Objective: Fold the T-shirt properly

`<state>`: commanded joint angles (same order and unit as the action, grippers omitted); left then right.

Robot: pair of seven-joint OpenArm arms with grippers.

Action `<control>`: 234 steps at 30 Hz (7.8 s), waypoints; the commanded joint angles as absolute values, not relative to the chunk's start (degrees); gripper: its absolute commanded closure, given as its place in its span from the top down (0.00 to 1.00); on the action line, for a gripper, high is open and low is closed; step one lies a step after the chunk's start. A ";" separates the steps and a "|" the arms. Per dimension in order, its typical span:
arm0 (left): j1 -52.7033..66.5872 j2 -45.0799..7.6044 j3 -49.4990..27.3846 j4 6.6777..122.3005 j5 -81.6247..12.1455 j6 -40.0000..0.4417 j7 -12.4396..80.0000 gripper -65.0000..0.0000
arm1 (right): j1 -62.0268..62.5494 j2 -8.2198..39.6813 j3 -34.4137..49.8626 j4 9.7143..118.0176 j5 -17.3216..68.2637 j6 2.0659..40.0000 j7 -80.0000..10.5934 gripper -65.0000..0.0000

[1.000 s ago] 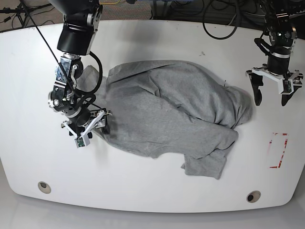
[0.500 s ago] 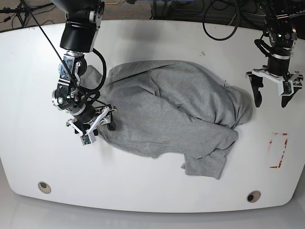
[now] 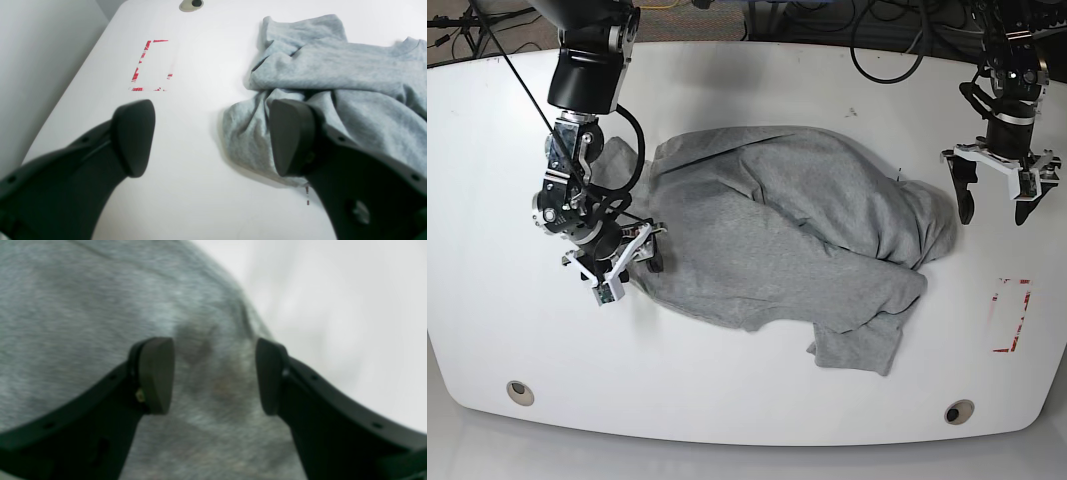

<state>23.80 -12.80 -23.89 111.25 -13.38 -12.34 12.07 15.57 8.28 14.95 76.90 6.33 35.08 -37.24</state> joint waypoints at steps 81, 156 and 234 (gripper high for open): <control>24.04 -12.61 -23.94 110.87 -13.76 -12.26 9.54 0.78 | 15.32 13.19 16.42 61.01 6.46 35.21 -28.41 0.43; 22.36 -12.03 -23.08 109.70 -15.08 -11.94 10.85 0.81 | -7.30 11.97 17.62 103.29 8.53 34.91 -33.67 0.04; 22.00 -12.47 -22.71 108.62 -14.80 -11.88 10.00 0.85 | -20.78 10.30 27.25 101.39 12.64 31.94 -27.47 0.67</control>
